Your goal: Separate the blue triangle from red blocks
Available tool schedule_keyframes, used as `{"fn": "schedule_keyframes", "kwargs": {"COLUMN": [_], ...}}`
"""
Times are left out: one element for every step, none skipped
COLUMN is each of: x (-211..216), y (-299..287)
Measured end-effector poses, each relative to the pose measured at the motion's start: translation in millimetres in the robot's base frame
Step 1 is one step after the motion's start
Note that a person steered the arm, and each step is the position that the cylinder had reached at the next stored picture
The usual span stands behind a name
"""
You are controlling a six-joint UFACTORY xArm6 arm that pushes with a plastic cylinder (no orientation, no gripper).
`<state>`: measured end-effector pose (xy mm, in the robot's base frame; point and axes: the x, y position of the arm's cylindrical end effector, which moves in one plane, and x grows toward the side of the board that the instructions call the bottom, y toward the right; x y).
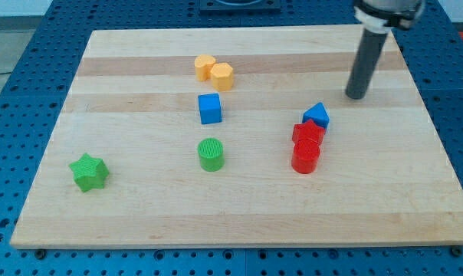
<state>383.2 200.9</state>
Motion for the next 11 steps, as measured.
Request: {"fn": "schedule_keyframes", "kwargs": {"x": [29, 35, 52, 43, 47, 47, 50, 49, 42, 49, 52], "y": [8, -9, -33, -57, -88, -94, -97, -119, -141, -176, -206]}}
